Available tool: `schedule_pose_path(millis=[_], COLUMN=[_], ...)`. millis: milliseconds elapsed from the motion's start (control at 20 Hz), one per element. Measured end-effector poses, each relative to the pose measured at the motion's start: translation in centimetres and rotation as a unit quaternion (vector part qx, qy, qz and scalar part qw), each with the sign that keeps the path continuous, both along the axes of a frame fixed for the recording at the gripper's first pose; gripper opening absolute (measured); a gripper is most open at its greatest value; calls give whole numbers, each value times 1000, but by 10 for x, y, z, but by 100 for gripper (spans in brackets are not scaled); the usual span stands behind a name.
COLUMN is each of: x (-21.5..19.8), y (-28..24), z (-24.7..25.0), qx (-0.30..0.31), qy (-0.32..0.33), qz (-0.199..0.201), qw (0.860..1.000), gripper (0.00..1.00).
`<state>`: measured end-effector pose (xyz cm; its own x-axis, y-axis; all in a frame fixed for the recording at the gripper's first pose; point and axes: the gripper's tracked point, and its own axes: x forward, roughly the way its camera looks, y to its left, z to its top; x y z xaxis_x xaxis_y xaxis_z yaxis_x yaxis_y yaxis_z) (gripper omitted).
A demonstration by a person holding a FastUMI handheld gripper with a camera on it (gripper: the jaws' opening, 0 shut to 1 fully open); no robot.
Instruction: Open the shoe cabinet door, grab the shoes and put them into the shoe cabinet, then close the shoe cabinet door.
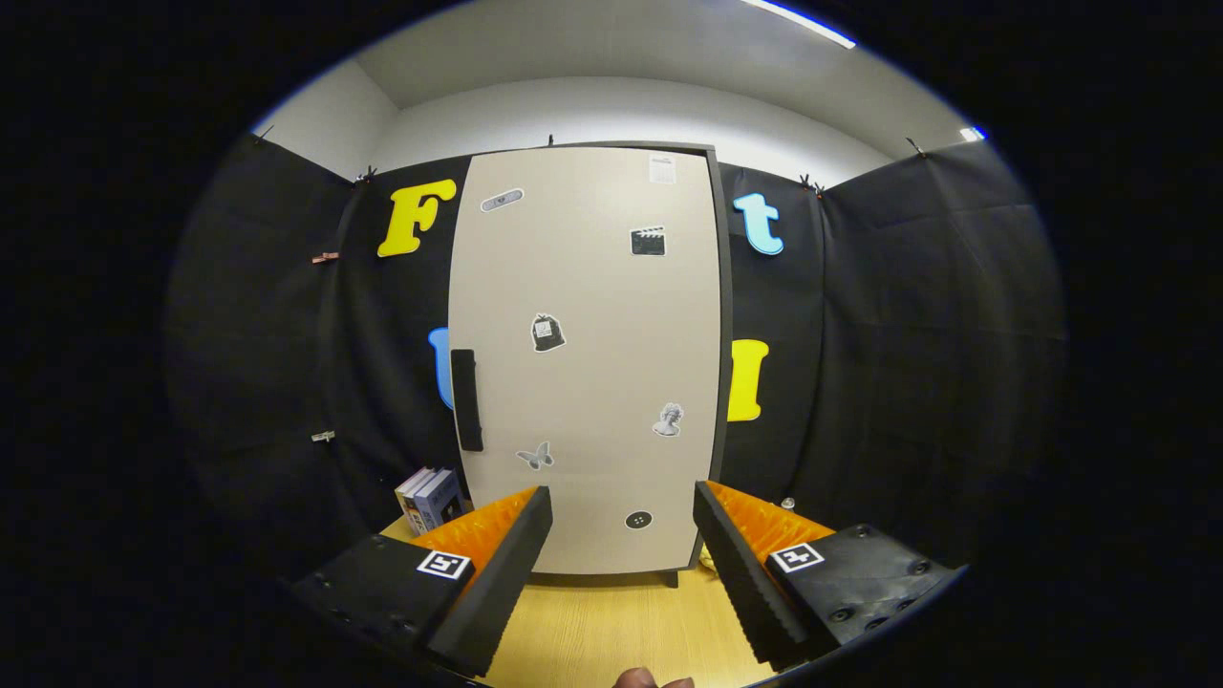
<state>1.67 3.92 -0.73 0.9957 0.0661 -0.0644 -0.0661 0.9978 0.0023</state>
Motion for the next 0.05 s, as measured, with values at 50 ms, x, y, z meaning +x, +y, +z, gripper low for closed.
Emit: schedule_pose_path(millis=[50], x=[0], y=[0], z=[0], qx=[1], qy=[2], qz=[-1], qw=[1000], gripper=[98])
